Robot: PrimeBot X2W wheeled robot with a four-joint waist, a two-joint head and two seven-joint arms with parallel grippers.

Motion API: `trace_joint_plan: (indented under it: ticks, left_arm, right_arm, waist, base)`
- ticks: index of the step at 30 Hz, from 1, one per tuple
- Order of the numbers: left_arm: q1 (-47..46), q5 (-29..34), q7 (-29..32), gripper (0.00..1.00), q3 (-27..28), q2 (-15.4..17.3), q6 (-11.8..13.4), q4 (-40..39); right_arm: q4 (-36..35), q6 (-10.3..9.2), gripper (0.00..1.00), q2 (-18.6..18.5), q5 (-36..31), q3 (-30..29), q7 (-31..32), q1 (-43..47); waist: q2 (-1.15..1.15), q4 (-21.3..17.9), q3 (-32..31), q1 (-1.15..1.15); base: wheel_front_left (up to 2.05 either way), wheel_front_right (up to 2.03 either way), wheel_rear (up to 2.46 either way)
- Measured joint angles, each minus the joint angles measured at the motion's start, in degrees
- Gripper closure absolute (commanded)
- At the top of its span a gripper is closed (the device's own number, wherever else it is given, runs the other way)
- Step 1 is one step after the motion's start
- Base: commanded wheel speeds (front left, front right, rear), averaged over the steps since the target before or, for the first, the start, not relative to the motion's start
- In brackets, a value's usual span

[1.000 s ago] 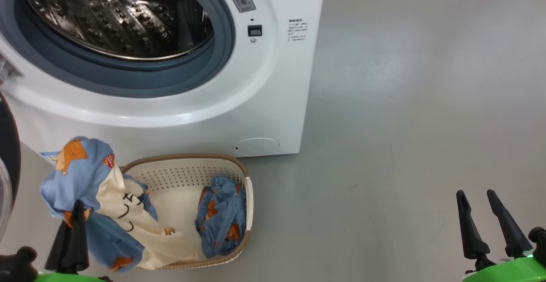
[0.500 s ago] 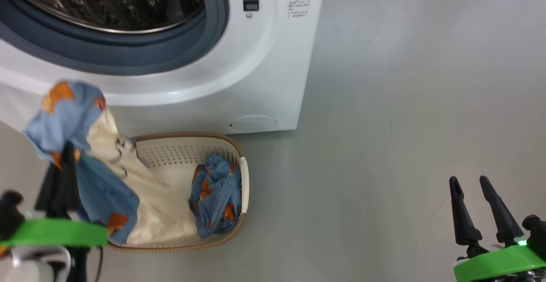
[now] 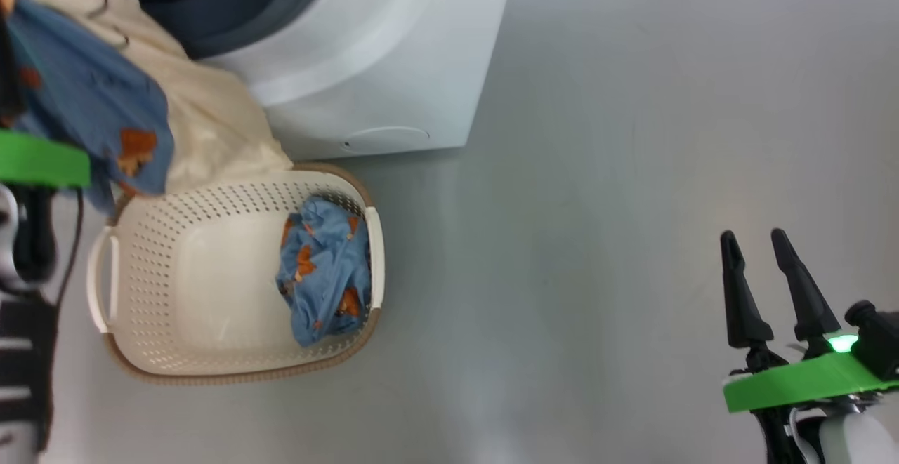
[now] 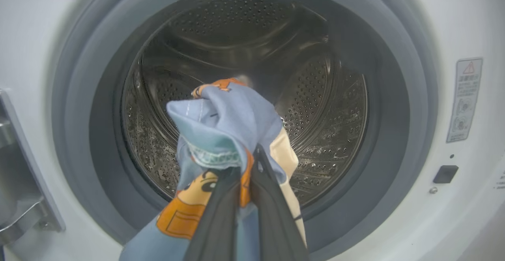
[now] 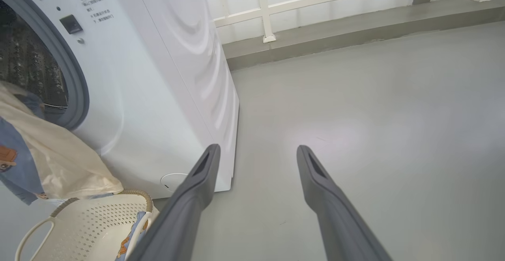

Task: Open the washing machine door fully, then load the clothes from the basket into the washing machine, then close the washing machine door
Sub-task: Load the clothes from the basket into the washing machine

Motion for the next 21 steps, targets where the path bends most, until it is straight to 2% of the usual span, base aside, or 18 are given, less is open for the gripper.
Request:
trace_joint_plan:
  ticks: [9,12,21]
  left_arm:
    - [-15.16,-1.41,0.0,1.0,-5.16,2.87,0.0,18.83]
    - [-20.85,-2.41,0.0,1.0,-8.54,3.76,0.0,25.86]
    - [-30.65,-6.7,1.11,1.0,-14.22,5.16,0.0,37.26]
  right_arm:
    - [-0.33,0.0,0.0,1.56,-0.05,2.45,0.0,-4.37]
    - [-0.49,0.0,0.0,1.96,-0.05,2.89,0.0,-5.37]
    - [-0.81,0.0,0.0,2.99,-0.05,4.27,0.0,-6.2]
  waist:
    - [0.0,-2.68,5.83,0.0]
    - [0.0,-4.01,8.2,0.0]
    - [0.0,-7.32,11.62,0.0]
  base:
    - [0.0,0.0,0.0]
    - [0.0,0.0,0.0]
    - [0.0,0.0,0.0]
